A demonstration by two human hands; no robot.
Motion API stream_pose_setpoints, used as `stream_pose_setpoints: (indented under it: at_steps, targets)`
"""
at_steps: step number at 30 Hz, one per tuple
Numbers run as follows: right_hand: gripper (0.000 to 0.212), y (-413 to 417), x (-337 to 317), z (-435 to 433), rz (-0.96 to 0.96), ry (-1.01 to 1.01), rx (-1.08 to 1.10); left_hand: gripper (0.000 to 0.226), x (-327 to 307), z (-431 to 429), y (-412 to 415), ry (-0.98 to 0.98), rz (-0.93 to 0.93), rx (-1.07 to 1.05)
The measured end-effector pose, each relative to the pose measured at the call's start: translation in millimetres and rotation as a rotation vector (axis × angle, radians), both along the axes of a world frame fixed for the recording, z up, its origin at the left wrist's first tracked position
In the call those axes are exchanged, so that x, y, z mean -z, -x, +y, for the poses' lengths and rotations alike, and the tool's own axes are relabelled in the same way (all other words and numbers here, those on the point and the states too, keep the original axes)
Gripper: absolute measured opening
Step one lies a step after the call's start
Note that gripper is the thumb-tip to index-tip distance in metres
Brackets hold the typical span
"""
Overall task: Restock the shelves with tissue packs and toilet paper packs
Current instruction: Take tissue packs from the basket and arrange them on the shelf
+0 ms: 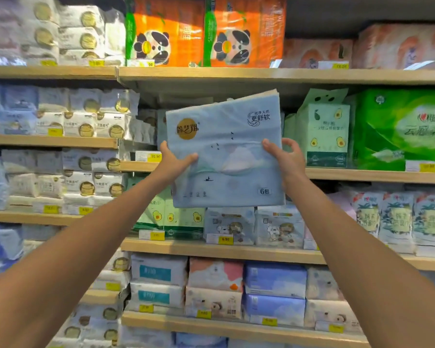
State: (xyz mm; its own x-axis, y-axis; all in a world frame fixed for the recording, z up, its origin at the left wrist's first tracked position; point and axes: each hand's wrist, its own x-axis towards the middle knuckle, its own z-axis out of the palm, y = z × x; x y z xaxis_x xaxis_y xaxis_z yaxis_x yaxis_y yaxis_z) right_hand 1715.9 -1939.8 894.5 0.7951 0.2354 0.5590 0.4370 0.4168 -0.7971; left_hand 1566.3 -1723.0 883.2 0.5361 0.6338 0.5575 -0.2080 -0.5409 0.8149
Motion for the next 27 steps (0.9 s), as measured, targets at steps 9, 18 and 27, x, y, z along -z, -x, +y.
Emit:
stream_pose_setpoints:
  at_steps: [9, 18, 27]
  targets:
    - [0.050, -58, -74, 57, -0.168, -0.129, -0.140, 0.086, -71, 64, -53, -0.030, -0.199, 0.058]
    - [0.063, -98, -112, 112, -0.344, -0.075, -0.185, 0.081, -108, 100, -78, -0.181, -0.401, -0.007]
    - [0.058, -124, -90, 173, -0.319, -0.012, -0.136, 0.085, -98, 157, -97, -0.176, -0.343, 0.023]
